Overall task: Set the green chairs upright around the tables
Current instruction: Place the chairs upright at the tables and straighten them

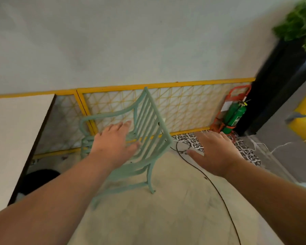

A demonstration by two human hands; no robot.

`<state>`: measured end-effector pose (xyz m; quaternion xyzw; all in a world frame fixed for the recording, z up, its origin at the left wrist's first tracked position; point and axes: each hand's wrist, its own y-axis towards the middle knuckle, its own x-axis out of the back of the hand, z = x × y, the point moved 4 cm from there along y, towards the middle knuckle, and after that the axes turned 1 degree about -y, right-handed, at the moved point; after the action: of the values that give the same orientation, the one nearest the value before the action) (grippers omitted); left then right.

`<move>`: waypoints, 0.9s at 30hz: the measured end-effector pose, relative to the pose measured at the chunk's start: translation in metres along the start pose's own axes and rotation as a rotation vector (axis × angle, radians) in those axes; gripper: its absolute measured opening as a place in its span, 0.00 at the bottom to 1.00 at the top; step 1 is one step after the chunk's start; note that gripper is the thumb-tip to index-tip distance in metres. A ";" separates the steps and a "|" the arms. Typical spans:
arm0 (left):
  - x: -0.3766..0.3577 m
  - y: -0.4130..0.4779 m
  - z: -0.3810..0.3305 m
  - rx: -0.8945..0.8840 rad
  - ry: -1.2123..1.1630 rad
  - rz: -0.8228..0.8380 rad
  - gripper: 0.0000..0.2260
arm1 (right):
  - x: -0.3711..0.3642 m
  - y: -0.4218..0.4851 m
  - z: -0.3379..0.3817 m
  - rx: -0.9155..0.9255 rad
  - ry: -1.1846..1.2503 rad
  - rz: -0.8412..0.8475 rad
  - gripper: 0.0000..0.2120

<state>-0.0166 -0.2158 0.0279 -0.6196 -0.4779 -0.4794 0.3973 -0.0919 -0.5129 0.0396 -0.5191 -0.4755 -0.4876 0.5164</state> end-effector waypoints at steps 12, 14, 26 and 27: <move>-0.014 0.153 0.018 0.198 0.079 -0.006 0.37 | -0.017 0.224 -0.018 0.241 0.013 0.065 0.38; -0.018 0.175 0.012 0.203 0.068 0.026 0.38 | -0.020 0.255 -0.023 0.276 0.010 0.091 0.39; -0.059 0.246 -0.017 0.618 -0.014 -0.052 0.38 | -0.041 0.448 -0.049 0.682 -0.136 0.124 0.50; -0.066 0.245 -0.026 0.658 -0.024 -0.060 0.39 | -0.045 0.460 -0.051 0.726 -0.158 0.131 0.50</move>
<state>0.2111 -0.3105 -0.0386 -0.4493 -0.6297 -0.3036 0.5562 0.3634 -0.5699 -0.0386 -0.3677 -0.6217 -0.2118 0.6584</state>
